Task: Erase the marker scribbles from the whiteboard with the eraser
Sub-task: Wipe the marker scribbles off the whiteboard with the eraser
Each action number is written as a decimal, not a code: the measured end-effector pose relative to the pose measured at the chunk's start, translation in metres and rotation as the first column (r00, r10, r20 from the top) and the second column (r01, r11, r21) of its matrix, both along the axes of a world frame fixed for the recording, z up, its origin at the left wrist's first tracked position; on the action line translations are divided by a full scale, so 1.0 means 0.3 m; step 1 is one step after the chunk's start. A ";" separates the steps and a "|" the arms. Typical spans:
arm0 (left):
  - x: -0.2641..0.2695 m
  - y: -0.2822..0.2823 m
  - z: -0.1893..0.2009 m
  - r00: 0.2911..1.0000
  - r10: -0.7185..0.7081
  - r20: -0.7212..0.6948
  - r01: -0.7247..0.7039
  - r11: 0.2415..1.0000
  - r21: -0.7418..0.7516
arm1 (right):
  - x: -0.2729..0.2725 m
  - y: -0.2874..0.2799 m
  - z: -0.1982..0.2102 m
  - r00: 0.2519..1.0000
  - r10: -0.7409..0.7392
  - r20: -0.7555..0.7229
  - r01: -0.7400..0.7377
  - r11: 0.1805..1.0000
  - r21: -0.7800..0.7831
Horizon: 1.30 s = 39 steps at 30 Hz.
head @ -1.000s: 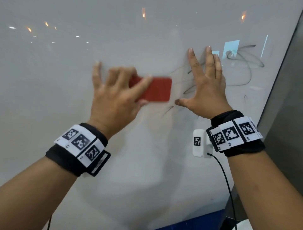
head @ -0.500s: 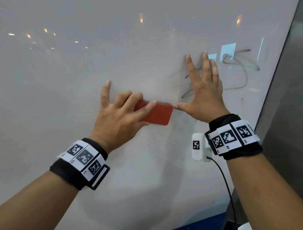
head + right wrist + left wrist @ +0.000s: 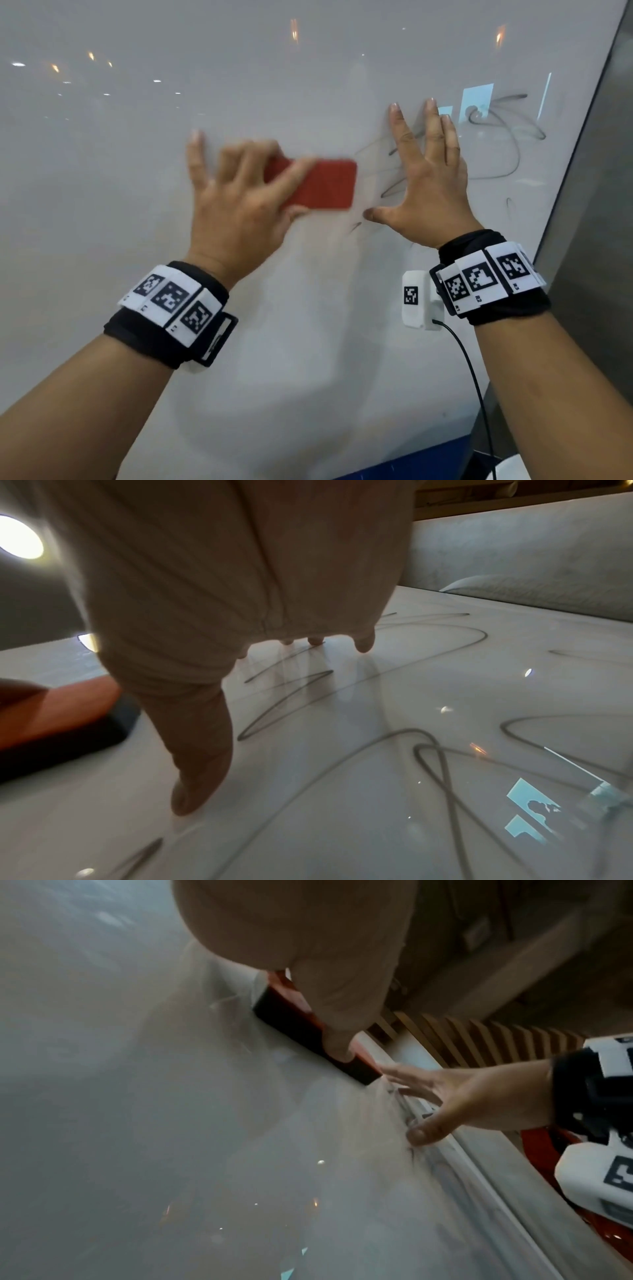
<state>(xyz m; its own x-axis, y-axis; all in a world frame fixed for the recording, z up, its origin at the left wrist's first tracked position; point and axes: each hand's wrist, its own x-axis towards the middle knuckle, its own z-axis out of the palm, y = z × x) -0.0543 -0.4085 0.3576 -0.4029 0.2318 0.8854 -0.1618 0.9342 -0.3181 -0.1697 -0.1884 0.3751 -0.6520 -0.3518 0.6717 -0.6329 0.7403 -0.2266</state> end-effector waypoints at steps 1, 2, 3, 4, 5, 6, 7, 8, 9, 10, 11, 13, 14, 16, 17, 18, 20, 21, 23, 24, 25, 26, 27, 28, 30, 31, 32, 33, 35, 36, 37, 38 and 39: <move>0.004 -0.002 0.019 0.999 0.007 -0.039 -0.003 0.996 0.090 | 0.001 0.000 -0.001 1.000 0.003 0.009 -0.003 1.000 -0.003; 0.008 -0.002 0.029 0.999 0.008 -0.051 -0.001 0.991 0.133 | 0.001 0.000 -0.002 1.000 0.004 0.015 -0.004 1.000 -0.002; 0.012 0.000 0.027 1.000 0.003 -0.031 0.000 0.993 0.119 | 0.001 -0.002 -0.004 1.000 0.004 0.017 -0.004 1.000 0.001; 0.015 0.003 0.016 1.000 -0.001 0.010 0.001 0.998 0.065 | 0.001 -0.004 -0.004 1.000 0.006 0.015 -0.006 1.000 0.004; 0.016 0.004 0.002 0.998 -0.003 0.055 0.003 1.000 -0.004 | 0.003 -0.003 0.001 1.000 0.012 0.014 -0.012 1.000 0.004; 0.020 0.003 -0.010 0.996 -0.001 0.091 0.006 0.999 -0.054 | 0.008 -0.001 0.008 1.000 0.019 0.019 -0.019 1.000 0.005; 0.022 0.003 -0.017 0.993 -0.002 0.115 0.010 0.998 -0.068 | 0.016 0.006 0.016 0.999 0.026 0.025 -0.026 1.000 0.003; 0.022 0.003 -0.017 0.992 -0.009 0.125 0.017 0.998 -0.059 | 0.026 0.014 0.020 0.999 0.039 0.019 -0.039 0.999 -0.011; 0.023 0.004 -0.013 0.992 -0.020 0.127 0.025 0.999 -0.040 | 0.044 0.016 0.018 0.998 0.067 -0.005 -0.067 0.997 -0.040; 0.024 0.007 -0.008 0.991 -0.029 0.130 0.032 0.999 -0.020 | 0.072 0.010 0.006 0.993 0.113 -0.040 -0.116 0.990 -0.078; 0.027 0.012 -0.004 0.990 -0.034 0.136 0.035 0.999 -0.003 | 0.108 -0.008 -0.015 0.982 0.170 -0.077 -0.179 0.977 -0.116; 0.032 0.021 -0.001 0.989 -0.040 0.143 0.037 0.999 0.024 | 0.170 -0.076 -0.089 0.956 0.259 -0.136 -0.279 0.946 -0.166; 0.034 0.025 -0.002 0.989 -0.036 0.144 0.032 0.999 0.035 | 0.189 -0.115 -0.132 0.948 0.275 -0.159 -0.302 0.934 -0.189; 0.036 0.034 -0.011 0.990 0.009 0.140 -0.020 0.997 0.077 | 0.198 -0.183 -0.205 0.944 0.261 -0.204 -0.312 0.907 -0.284; 0.036 0.034 -0.019 0.990 0.054 0.132 -0.069 0.991 0.116 | 0.193 -0.205 -0.227 0.943 0.249 -0.220 -0.314 0.886 -0.343; 0.036 0.033 -0.026 0.987 0.100 0.122 -0.120 0.979 0.166 | 0.188 -0.220 -0.243 0.943 0.238 -0.233 -0.315 0.864 -0.393; 0.037 0.031 -0.036 0.981 0.160 0.113 -0.186 0.943 0.276 | 0.177 -0.236 -0.259 0.941 0.215 -0.262 -0.316 0.838 -0.444; 0.036 0.029 -0.037 0.978 0.172 0.118 -0.202 0.926 0.320 | 0.173 -0.239 -0.263 0.938 0.206 -0.278 -0.317 0.832 -0.455; 0.033 0.029 -0.036 0.972 0.190 0.138 -0.229 0.902 0.366 | 0.161 -0.241 -0.273 0.936 0.184 -0.299 -0.316 0.815 -0.485; 0.031 0.029 -0.035 0.969 0.198 0.148 -0.240 0.895 0.377 | 0.151 -0.242 -0.274 0.937 0.166 -0.307 -0.310 0.801 -0.512; 0.030 0.030 -0.036 0.967 0.202 0.155 -0.248 0.890 0.384 | 0.143 -0.244 -0.276 0.939 0.144 -0.311 -0.300 0.785 -0.542; 0.029 0.032 -0.037 0.965 0.204 0.164 -0.253 0.887 0.386 | 0.138 -0.249 -0.278 0.943 0.121 -0.310 -0.286 0.770 -0.571; 0.029 0.032 -0.036 0.963 0.205 0.173 -0.258 0.887 0.384 | 0.138 -0.259 -0.281 0.948 0.101 -0.302 -0.270 0.757 -0.595; 0.029 0.031 -0.037 0.962 0.206 0.180 -0.262 0.888 0.379 | 0.144 -0.270 -0.286 0.953 0.090 -0.290 -0.258 0.745 -0.615; 0.031 0.030 -0.036 0.962 0.207 0.181 -0.262 0.890 0.374 | 0.159 -0.289 -0.302 0.958 0.103 -0.268 -0.255 0.732 -0.632; 0.032 0.028 -0.038 0.962 0.204 0.181 -0.259 0.891 0.374 | 0.164 -0.290 -0.312 0.956 0.115 -0.269 -0.262 0.742 -0.617; 0.032 0.025 -0.039 0.963 0.201 0.182 -0.257 0.891 0.375 | 0.164 -0.286 -0.319 0.953 0.120 -0.279 -0.268 0.765 -0.586; 0.031 0.023 -0.042 0.963 0.198 0.183 -0.255 0.892 0.374 | 0.157 -0.277 -0.321 0.948 0.116 -0.296 -0.268 0.790 -0.551; 0.031 0.017 -0.045 0.964 0.196 0.180 -0.251 0.896 0.367 | 0.133 -0.263 -0.310 0.943 0.095 -0.318 -0.260 0.808 -0.529; 0.032 0.014 -0.047 0.964 0.195 0.180 -0.249 0.898 0.362 | 0.124 -0.262 -0.302 0.946 0.083 -0.314 -0.253 0.796 -0.550; 0.032 0.012 -0.049 0.964 0.195 0.180 -0.249 0.900 0.357 | 0.120 -0.265 -0.296 0.950 0.073 -0.302 -0.244 0.778 -0.579; 0.033 0.010 -0.051 0.964 0.195 0.181 -0.249 0.902 0.353 | 0.121 -0.272 -0.293 0.955 0.066 -0.288 -0.234 0.763 -0.603; 0.034 0.009 -0.052 0.964 0.196 0.181 -0.250 0.903 0.349 | 0.126 -0.280 -0.294 0.960 0.060 -0.275 -0.224 0.753 -0.619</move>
